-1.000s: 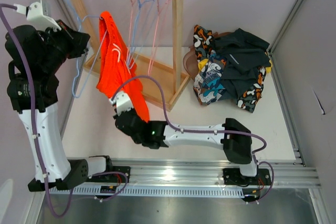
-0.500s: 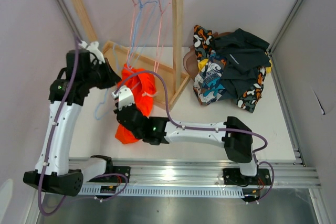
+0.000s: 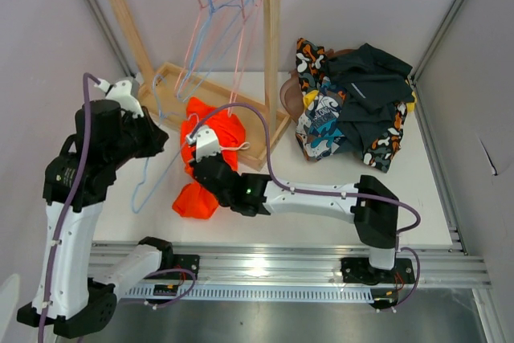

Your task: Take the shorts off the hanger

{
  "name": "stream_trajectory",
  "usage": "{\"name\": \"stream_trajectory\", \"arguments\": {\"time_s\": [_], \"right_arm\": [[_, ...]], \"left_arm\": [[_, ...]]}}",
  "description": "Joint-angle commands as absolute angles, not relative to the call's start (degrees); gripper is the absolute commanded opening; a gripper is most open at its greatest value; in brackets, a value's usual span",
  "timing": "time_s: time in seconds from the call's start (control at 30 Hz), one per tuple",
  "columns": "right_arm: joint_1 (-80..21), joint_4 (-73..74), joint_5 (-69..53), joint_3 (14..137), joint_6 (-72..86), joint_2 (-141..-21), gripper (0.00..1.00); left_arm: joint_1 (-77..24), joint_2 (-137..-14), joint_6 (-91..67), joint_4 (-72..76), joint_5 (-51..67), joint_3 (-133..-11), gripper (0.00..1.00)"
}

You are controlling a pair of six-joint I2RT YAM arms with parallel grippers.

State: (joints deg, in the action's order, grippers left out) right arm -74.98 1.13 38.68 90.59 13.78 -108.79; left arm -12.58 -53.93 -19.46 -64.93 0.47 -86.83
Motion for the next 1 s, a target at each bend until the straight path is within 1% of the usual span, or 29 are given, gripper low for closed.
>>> {"name": "stream_trajectory", "arguments": {"time_s": [0.0, 0.17, 0.2, 0.27, 0.43, 0.6, 0.87, 0.97], "right_arm": [[-75.67, -0.79, 42.01, 86.07, 16.60, -102.84, 0.00], [-78.04, -1.32, 42.62, 80.16, 19.16, -99.50, 0.00], [-78.57, -1.14, 43.41, 79.63, 19.33, -99.32, 0.00], [-79.62, -0.62, 44.03, 78.66, 20.39, -99.23, 0.00], [-80.51, -0.18, 44.21, 76.12, 22.06, -98.00, 0.00], [-80.60, -0.44, 45.00, 72.43, 22.32, -94.67, 0.00], [-78.75, -1.93, 44.48, 64.43, 25.05, -90.35, 0.00], [-77.61, -2.28, 43.51, 62.49, 25.84, -90.09, 0.00]], "left_arm": [[-14.41, -56.15, -18.20, -65.48, -5.61, -93.94, 0.00], [-14.41, -61.16, -11.88, -64.52, -16.69, -101.86, 0.00], [-14.41, -62.39, -11.69, -64.25, -17.57, -105.43, 0.00], [-14.41, -66.78, -10.91, -63.55, -17.41, -108.79, 0.00], [-14.33, -73.19, -8.79, -51.09, -18.90, -109.86, 0.00], [-13.98, -80.50, -6.50, -43.16, -12.93, -113.20, 0.00], [-12.30, -87.27, -4.22, -39.64, -5.36, -126.01, 0.00], [-11.95, -88.68, -3.25, -39.20, -3.26, -127.70, 0.00]]}}
